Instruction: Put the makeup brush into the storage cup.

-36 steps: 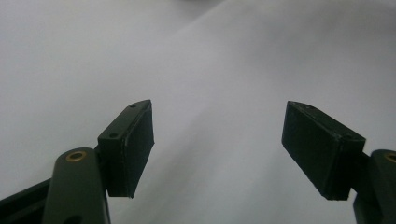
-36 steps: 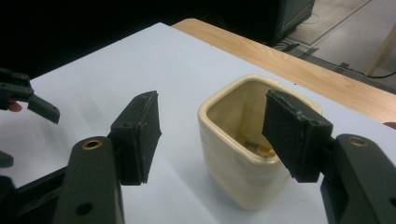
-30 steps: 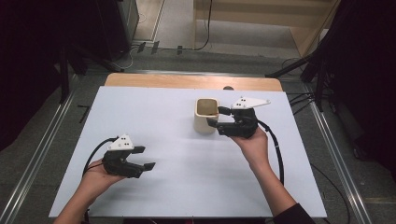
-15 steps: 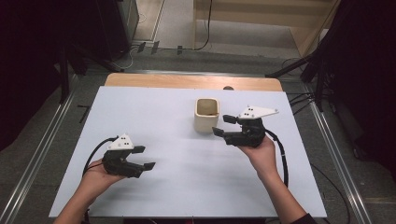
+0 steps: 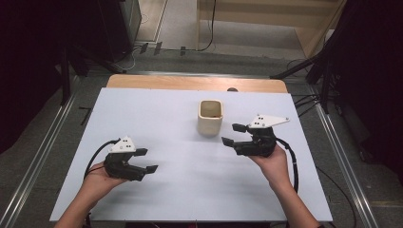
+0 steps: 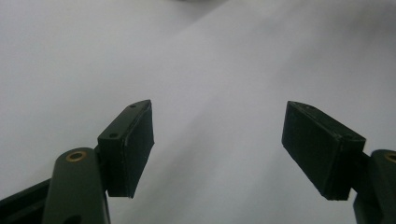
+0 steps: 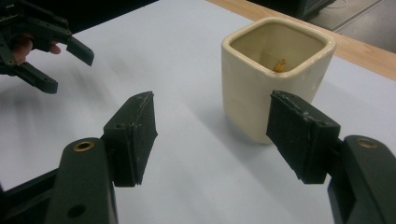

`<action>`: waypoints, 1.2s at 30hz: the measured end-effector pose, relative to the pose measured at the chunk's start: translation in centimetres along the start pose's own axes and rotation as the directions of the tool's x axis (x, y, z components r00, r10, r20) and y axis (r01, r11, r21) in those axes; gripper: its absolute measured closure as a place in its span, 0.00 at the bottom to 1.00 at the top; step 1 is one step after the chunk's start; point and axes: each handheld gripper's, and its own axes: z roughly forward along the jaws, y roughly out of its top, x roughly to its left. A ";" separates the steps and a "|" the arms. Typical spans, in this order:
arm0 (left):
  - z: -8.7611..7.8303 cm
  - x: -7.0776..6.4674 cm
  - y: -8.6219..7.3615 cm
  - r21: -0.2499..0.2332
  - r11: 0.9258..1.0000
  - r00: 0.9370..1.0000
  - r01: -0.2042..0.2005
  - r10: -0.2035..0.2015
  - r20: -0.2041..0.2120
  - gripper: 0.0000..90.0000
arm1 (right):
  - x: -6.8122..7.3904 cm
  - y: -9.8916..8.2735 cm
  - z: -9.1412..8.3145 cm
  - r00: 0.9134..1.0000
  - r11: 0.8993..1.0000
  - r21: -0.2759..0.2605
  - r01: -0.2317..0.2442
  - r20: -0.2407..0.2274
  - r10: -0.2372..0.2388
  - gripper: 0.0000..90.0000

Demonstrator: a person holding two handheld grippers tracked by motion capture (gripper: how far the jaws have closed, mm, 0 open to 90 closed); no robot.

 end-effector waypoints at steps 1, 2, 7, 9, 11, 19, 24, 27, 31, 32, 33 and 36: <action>0.0 0.0 0.0 -0.001 1.000 1.000 0.000 0.000 0.001 0.29 | 0.1 -0.2 -0.1 1.000 1.000 -0.012 -0.003 -0.007 0.003 0.37; 0.0 0.0 0.0 -0.003 1.000 1.000 0.001 -0.001 0.001 0.29 | 0.2 -0.4 -0.2 1.000 1.000 -0.011 -0.001 -0.011 0.001 0.37; 0.0 0.0 0.0 -0.004 1.000 1.000 -0.002 0.002 0.001 0.29 | 0.3 -1.0 -0.6 1.000 1.000 0.016 0.014 -0.011 -0.013 0.35; 0.0 0.0 0.0 -0.004 1.000 1.000 -0.002 0.002 0.001 0.29 | 0.3 -1.2 -0.7 1.000 1.000 0.007 0.012 -0.021 -0.012 0.35; 0.0 0.0 0.0 -0.004 1.000 1.000 0.000 0.000 0.002 0.29 | 0.3 -1.4 -0.8 0.999 1.000 0.001 0.006 -0.038 -0.006 0.34; -0.1 0.0 0.0 -0.005 1.000 1.000 -0.002 0.002 0.001 0.29 | 0.5 -2.3 -0.8 1.000 0.998 0.059 0.015 -0.026 -0.014 0.31; 0.0 0.0 0.0 -0.007 1.000 1.000 -0.001 0.001 0.001 0.29 | 1.0 -2.6 -0.7 0.998 0.992 0.114 0.056 0.010 -0.057 0.24; 0.0 0.0 0.0 -0.005 1.000 1.000 -0.003 0.003 0.000 0.29 | 1.2 -3.0 -0.7 0.998 0.989 0.132 0.065 0.007 -0.067 0.23; -0.1 0.0 0.0 -0.004 1.000 1.000 -0.004 0.004 0.000 0.29 | 1.1 -3.5 -0.9 0.999 0.989 0.137 0.046 -0.007 -0.046 0.23; -0.1 0.0 0.0 -0.006 1.000 1.000 -0.002 0.002 0.000 0.29 | 1.0 -3.6 -1.0 0.999 0.990 0.135 0.045 -0.008 -0.045 0.23; -0.1 0.0 0.0 -0.004 1.000 1.000 -0.004 0.004 0.000 0.29 | 1.0 -3.7 -1.1 0.999 0.990 0.134 0.043 -0.010 -0.042 0.23; -0.1 0.0 0.0 -0.006 1.000 1.000 -0.002 0.002 0.000 0.29 | 0.9 -3.9 -1.2 0.999 0.988 0.151 0.034 -0.012 -0.032 0.21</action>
